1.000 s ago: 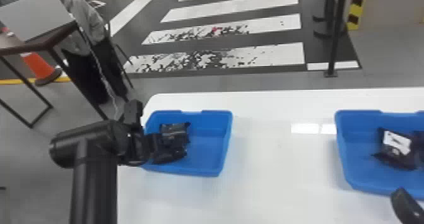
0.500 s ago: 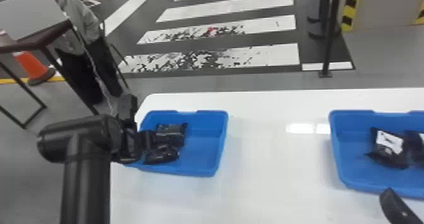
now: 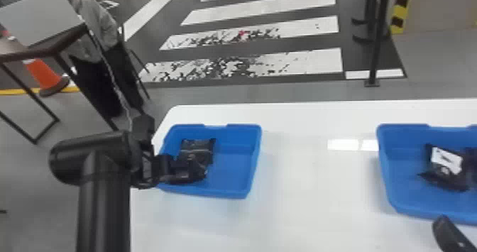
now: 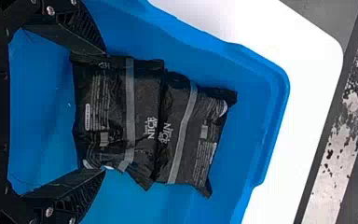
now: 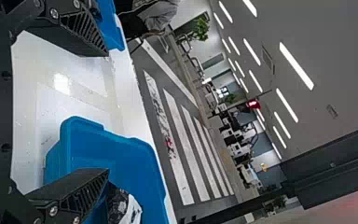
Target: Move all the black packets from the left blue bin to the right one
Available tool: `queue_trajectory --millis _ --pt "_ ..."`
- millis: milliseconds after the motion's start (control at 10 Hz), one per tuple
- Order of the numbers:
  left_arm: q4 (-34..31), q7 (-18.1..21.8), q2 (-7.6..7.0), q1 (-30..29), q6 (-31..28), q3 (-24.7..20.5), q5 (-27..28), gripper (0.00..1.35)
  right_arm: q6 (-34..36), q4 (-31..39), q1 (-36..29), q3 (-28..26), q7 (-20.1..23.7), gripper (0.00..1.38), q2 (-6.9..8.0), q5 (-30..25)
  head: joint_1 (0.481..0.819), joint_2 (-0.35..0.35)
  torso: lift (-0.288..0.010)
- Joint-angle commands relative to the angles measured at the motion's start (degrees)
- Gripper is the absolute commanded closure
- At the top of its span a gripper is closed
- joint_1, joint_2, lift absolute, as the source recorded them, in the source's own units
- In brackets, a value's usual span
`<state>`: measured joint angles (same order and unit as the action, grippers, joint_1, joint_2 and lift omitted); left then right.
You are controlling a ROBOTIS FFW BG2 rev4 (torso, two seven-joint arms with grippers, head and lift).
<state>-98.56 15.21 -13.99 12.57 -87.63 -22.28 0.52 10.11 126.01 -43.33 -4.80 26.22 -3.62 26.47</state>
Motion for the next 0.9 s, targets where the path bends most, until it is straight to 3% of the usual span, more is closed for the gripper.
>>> queue_trajectory --millis 0,300,500,600,800 --pt "4.14 -0.54 0.1 1.64 1.57 -0.23 0.51 0.15 0.58 -0.36 0.17 0.0 0.24 0.15 -0.07 0.15 0.695 0.35 -0.138" --pt "12.29 -0.97 0.01 5.57 3.97 -0.23 1.65 0.29 1.0 -0.93 0.59 0.0 0.68 0.15 -0.07 0.27 0.695 0.35 -0.138" --pt "13.56 -0.89 -0.08 5.01 3.54 0.0 0.51 0.95 1.0 -1.07 0.59 0.0 0.68 0.15 -0.07 0.84 0.695 0.35 -0.138" --pt "13.42 -0.62 -0.08 4.31 3.68 0.22 -0.06 1.19 1.14 -1.21 0.45 0.0 0.77 0.15 -0.07 0.84 0.695 0.35 -0.138" --pt "10.32 1.4 -0.08 2.48 5.23 1.82 1.08 1.21 1.14 -1.21 0.45 0.0 0.86 0.15 -0.07 0.95 0.695 0.35 -0.138"
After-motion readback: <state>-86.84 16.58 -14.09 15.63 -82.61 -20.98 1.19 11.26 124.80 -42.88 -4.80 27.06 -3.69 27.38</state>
